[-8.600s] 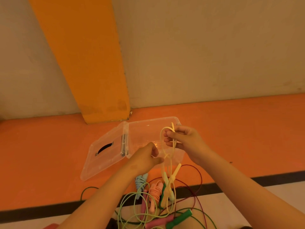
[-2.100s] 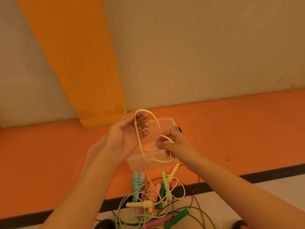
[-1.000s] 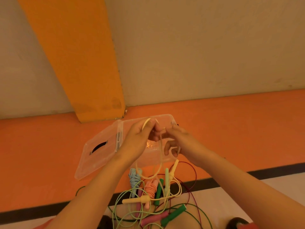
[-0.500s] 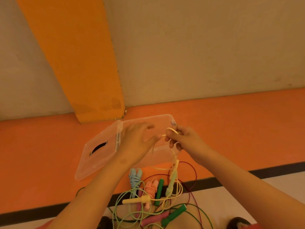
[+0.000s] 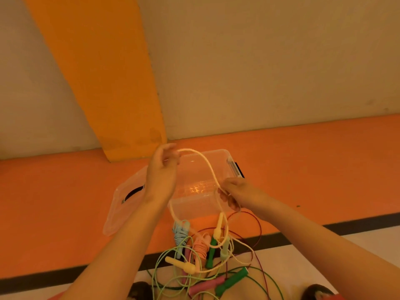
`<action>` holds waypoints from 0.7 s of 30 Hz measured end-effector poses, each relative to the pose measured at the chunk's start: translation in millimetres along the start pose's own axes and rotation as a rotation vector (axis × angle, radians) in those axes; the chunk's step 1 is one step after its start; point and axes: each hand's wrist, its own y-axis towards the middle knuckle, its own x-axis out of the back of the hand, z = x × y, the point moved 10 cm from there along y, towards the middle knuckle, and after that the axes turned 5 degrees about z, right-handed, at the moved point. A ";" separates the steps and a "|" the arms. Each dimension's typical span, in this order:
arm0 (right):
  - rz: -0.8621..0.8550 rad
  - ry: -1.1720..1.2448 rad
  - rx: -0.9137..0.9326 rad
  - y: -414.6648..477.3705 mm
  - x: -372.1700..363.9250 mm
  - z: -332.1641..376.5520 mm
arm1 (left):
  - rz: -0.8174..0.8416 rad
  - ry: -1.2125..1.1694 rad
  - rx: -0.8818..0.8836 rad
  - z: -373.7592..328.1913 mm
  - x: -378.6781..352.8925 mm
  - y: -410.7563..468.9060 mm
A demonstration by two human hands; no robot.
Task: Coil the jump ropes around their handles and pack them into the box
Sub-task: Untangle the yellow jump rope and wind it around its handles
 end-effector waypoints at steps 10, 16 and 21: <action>-0.148 0.166 0.231 -5.8 17.3 43.7 | 0.540 0.396 -0.099 1.9 -77.2 -39.3; -0.142 0.215 0.246 -3.2 15.6 34.6 | 0.528 0.261 -0.030 4.2 -79.4 -34.7; -0.152 0.341 0.275 -2.5 15.5 33.5 | 0.524 0.250 0.040 10.1 -81.3 -30.6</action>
